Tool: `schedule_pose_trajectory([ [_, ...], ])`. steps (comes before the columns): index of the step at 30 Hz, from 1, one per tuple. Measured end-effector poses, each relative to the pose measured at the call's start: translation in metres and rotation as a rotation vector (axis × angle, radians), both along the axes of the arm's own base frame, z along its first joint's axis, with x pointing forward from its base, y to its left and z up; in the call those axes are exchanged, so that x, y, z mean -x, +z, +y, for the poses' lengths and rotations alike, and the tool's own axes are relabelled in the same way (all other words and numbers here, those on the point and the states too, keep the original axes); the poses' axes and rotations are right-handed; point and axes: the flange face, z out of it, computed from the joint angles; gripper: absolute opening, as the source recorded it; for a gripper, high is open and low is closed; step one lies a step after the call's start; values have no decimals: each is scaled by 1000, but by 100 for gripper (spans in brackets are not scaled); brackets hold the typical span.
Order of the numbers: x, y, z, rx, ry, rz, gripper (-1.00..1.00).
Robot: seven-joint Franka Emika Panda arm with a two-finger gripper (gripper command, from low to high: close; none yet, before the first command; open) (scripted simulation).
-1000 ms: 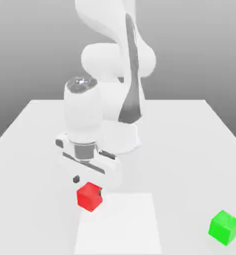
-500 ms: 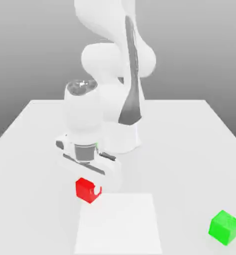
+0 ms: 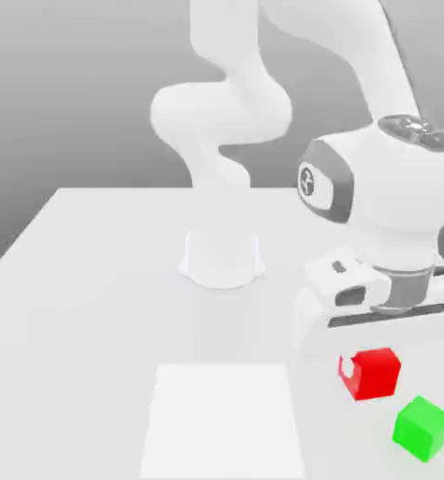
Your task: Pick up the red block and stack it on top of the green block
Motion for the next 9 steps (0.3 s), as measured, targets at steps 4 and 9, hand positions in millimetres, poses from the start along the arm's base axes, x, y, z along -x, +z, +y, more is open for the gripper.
schedule_pose_trajectory([
  [4, 2, -48, 17, -2, 44, -1, 100],
  [9, 2, -48, 17, -2, 44, -1, 100],
])
